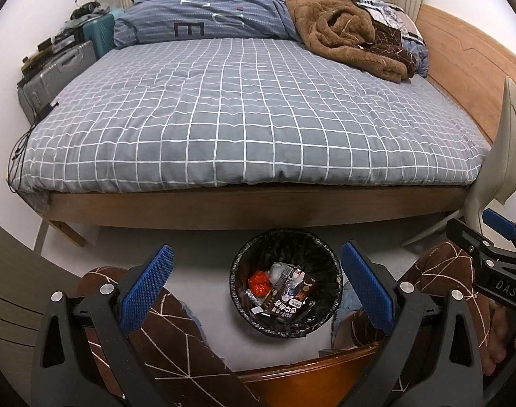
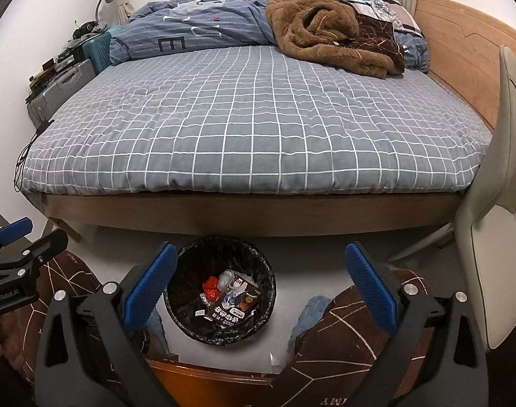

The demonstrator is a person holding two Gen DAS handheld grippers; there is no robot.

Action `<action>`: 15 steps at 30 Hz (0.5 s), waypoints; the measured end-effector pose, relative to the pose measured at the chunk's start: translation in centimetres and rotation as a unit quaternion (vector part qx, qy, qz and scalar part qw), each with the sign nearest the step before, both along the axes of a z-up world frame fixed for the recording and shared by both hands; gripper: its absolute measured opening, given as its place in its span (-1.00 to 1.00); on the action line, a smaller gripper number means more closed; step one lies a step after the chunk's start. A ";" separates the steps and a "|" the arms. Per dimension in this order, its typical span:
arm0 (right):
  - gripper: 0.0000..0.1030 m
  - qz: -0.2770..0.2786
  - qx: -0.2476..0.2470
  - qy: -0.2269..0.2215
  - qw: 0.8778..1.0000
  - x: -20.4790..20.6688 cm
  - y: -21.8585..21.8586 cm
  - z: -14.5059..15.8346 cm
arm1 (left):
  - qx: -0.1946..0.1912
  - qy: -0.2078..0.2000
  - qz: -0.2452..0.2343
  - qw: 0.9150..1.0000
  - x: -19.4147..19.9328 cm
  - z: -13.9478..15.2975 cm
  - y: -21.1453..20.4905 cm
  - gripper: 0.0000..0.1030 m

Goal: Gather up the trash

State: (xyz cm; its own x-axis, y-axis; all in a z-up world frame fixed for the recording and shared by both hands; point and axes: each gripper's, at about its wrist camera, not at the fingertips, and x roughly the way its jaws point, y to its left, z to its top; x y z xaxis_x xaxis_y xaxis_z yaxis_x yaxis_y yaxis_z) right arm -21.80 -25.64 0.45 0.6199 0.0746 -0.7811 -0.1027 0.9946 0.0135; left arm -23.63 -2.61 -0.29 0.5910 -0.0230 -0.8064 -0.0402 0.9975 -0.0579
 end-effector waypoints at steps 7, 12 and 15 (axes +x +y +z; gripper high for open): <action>0.85 -0.001 0.000 0.000 1.000 0.0 -0.1 0.0 | -0.001 -0.001 0.007 1.000 0.1 0.1 0.2 0.89; 0.85 -0.001 0.000 -0.001 1.000 0.1 -0.2 0.0 | -0.002 0.003 0.008 1.000 0.1 -0.1 0.3 0.89; 0.85 -0.001 0.002 -0.001 1.000 0.0 -0.3 0.1 | -0.002 0.003 0.006 1.000 0.0 -0.3 0.2 0.89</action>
